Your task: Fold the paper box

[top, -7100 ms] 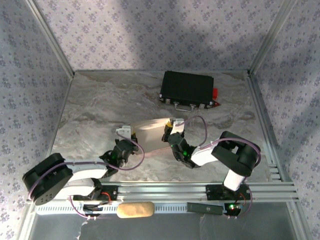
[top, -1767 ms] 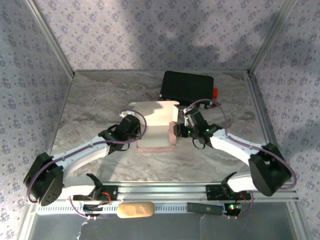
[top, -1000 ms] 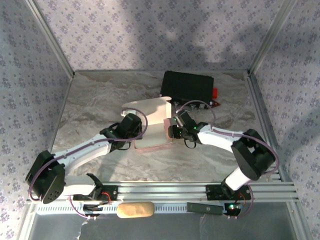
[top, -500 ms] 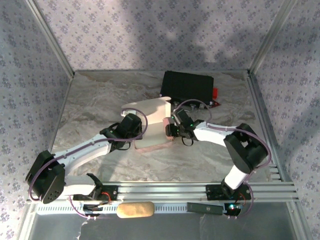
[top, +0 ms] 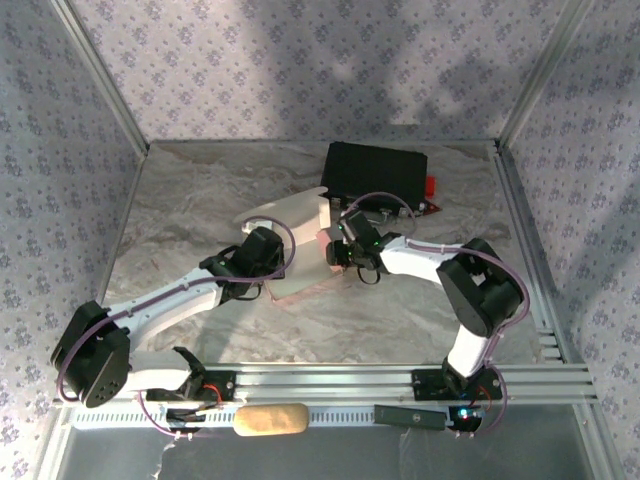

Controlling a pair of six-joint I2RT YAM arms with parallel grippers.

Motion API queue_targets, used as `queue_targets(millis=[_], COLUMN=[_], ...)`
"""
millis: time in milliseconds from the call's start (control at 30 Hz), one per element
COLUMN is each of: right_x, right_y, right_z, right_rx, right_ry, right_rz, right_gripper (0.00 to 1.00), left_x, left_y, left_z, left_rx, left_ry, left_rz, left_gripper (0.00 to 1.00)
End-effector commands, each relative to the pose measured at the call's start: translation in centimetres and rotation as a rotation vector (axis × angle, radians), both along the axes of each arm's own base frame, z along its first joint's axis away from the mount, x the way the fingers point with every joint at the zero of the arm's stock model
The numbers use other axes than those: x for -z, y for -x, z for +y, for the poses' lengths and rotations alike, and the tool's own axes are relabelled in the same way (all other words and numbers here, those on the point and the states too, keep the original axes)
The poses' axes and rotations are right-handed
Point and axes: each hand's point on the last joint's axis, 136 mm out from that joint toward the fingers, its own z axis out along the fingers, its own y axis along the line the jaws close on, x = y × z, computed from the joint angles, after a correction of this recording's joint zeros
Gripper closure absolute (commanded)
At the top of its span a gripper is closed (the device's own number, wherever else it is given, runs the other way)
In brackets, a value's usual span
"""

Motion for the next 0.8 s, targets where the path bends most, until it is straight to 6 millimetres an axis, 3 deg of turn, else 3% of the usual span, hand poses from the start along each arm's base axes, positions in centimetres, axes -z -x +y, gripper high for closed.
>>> queue_targets(millis=[0, 100, 500, 767], right_x=[-2.5, -3.4, -1.0, 2.9], right_y=[0.2, 0.2, -1.5, -1.9], right_z=[0.3, 0.7, 2.2, 0.8], right_rx=[-0.049, -0.095, -0.168, -0.117], right_ry=[-0.063, -0.071, -0.086, 0.046], right_rz=[-0.05, -0.053, 0.025, 0.09], right_gripper=[0.47, 0.44, 0.49, 0.59], left_x=[-1.2, -1.2, -1.2, -1.3], left_y=[-0.5, -0.6, -0.6, -0.7], left_z=[-0.4, -0.3, -0.4, -0.4], left_rx=[0.017, 0.022, 0.031, 0.036], left_ry=[0.008, 0.003, 0.009, 0.008], left_rz=[-0.017, -0.014, -0.005, -0.007], left_gripper=[1.0, 1.0, 1.0, 1.0])
